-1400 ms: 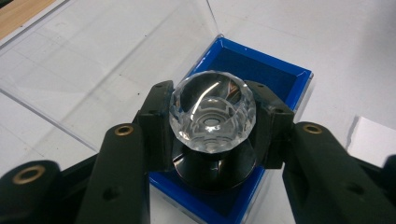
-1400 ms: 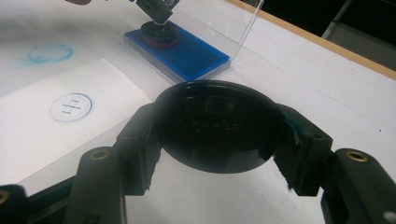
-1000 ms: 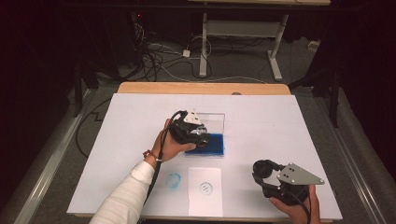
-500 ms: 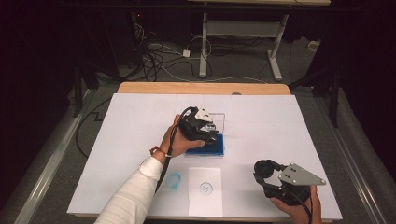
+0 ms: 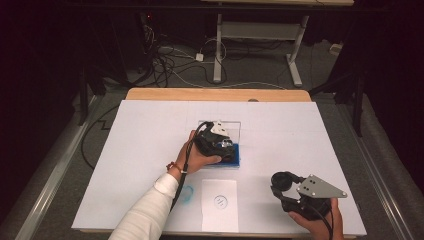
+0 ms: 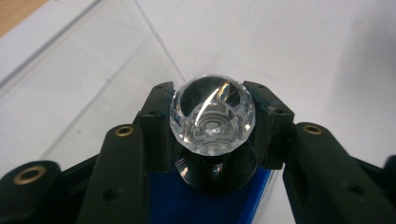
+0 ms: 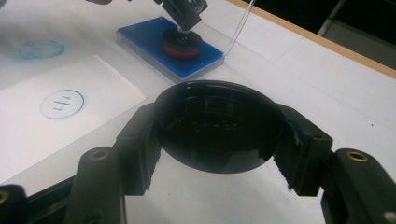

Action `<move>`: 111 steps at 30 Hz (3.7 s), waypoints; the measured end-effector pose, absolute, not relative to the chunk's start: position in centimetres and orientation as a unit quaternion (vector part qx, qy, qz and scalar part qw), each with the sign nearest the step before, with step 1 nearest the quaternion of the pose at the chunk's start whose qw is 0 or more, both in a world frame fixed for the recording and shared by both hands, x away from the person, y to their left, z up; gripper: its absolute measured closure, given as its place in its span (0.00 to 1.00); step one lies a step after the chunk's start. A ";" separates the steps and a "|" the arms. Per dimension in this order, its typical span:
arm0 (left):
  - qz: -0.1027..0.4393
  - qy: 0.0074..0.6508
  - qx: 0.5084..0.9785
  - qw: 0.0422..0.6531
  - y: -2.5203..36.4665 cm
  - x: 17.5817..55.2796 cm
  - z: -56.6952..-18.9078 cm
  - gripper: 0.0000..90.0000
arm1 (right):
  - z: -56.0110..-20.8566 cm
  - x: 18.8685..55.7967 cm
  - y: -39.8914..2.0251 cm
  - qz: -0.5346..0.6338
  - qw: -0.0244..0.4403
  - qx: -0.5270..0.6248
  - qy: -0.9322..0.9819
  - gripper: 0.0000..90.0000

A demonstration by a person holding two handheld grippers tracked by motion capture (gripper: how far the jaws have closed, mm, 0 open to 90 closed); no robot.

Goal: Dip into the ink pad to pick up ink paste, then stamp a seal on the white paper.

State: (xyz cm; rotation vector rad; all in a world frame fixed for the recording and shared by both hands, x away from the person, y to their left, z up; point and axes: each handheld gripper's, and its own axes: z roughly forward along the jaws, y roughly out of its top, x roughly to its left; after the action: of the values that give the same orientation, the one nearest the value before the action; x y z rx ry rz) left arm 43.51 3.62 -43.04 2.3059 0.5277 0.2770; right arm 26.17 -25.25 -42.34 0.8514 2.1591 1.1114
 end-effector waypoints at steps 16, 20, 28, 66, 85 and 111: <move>0.115 0.206 0.893 0.383 3.9 42.9 -43.6 0.61 | -42.4 26.1 -25.0 0.412 0.279 0.313 0.809 0.43; 0.111 0.212 0.889 0.390 3.9 43.0 -43.8 0.61 | -42.4 26.1 -25.0 0.412 0.278 0.313 0.809 0.43; 0.120 0.206 0.896 0.376 3.8 42.7 -43.6 0.61 | -42.3 26.1 -24.9 0.413 0.279 0.312 0.809 0.43; 0.118 0.207 0.898 0.371 4.0 42.7 -43.5 0.61 | -42.2 26.4 -25.2 0.417 0.281 0.317 0.804 0.43; 0.125 0.198 0.894 0.382 4.8 42.4 -42.1 0.61 | -42.3 26.5 -25.3 0.416 0.280 0.323 0.803 0.43; 0.141 0.158 0.886 0.411 8.3 38.0 -38.3 0.61 | -42.2 25.9 -25.3 0.413 0.290 0.323 0.801 0.43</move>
State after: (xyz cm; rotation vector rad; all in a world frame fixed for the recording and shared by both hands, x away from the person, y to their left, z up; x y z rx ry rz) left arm 37.99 8.27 -38.34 2.2309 0.3986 0.3549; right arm 25.87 -25.27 -42.21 0.8626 2.1365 1.1012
